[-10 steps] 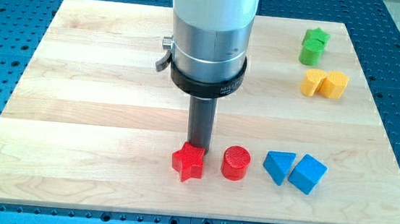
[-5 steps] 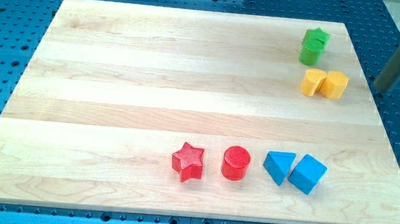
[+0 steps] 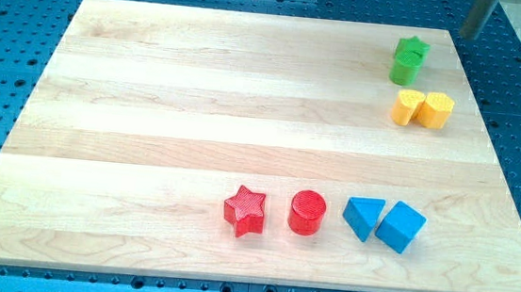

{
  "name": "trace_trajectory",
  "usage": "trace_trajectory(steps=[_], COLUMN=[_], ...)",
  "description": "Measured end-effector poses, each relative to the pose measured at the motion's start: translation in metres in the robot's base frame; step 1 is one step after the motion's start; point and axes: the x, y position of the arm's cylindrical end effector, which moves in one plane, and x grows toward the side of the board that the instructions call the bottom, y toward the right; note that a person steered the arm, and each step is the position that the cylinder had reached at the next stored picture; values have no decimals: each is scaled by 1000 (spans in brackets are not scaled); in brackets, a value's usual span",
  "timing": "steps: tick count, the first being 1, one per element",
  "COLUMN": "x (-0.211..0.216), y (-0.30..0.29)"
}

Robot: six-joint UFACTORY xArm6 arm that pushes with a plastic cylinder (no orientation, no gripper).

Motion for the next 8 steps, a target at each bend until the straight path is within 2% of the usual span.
trace_trajectory(steps=[1,3,4,6,8], x=[16,97,118,129,131], y=[-36,-97,-148,-128,-167])
